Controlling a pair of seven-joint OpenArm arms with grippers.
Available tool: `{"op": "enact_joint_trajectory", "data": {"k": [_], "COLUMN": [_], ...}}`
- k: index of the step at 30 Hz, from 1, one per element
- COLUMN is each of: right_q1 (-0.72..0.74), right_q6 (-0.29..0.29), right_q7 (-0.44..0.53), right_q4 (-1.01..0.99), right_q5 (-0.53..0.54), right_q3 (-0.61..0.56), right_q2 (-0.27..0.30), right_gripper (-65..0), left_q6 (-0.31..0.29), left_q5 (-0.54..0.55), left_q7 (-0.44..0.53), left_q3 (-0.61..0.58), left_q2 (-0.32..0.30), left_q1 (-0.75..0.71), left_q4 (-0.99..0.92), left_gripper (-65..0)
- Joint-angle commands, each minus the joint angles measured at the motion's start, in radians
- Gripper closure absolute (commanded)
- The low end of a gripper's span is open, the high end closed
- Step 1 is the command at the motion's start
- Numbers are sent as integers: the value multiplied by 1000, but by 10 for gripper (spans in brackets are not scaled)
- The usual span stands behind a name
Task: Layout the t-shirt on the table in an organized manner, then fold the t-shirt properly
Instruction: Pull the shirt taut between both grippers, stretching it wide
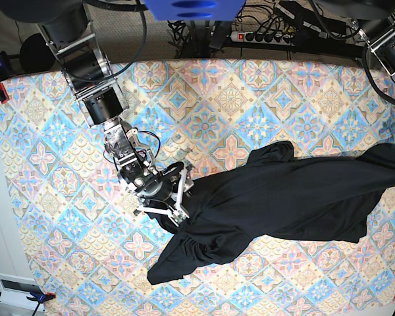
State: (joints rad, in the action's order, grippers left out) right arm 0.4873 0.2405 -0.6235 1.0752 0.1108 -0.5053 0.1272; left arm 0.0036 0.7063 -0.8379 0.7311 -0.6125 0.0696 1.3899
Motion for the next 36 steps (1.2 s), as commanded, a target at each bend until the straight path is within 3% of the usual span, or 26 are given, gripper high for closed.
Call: {"op": "enact_joint_trajectory", "data": {"k": [1,5,10,11,14,18,26,29,31,36], "right_q1": [47,55,50,49,47,27,26,32,66,179], "right_q6": [-5,-5,-5,-5,-5,-2,-2,-2,-2,-2], "right_q7": [20,21,21,21,15,-5,-23,-23,-23,-23], "right_q4": [-2,-45,-11,10,122,277,293,256,242,187], "right_q5": [0,-1,0,0,0,7,263,318,347,378], "right_q3": [3,4,18,29,78,187,402,455,465,462], "right_q2": [4,10,68,85,141,254,403,472,504,515], "right_gripper": [-354,-232,-16,0,-2,0,0,0,0,0], "left_q6": [-4,-4,-4,-4,-4,-4,-4,-4,-4,-4], "left_q5": [5,5,5,5,5,9,6,6,5,3], "left_q7": [22,22,22,22,22,24,22,22,22,22], "left_q3": [6,6,6,6,6,6,5,-54,-109,-150], "left_q2": [-31,-31,-30,-30,-30,-30,-2,1,-2,4], "left_q1": [12,12,12,12,12,20,105,178,226,335], "left_q4": [16,16,16,16,16,16,16,16,16,16], "left_gripper": [0,0,0,0,0,0,0,0,0,0]}}
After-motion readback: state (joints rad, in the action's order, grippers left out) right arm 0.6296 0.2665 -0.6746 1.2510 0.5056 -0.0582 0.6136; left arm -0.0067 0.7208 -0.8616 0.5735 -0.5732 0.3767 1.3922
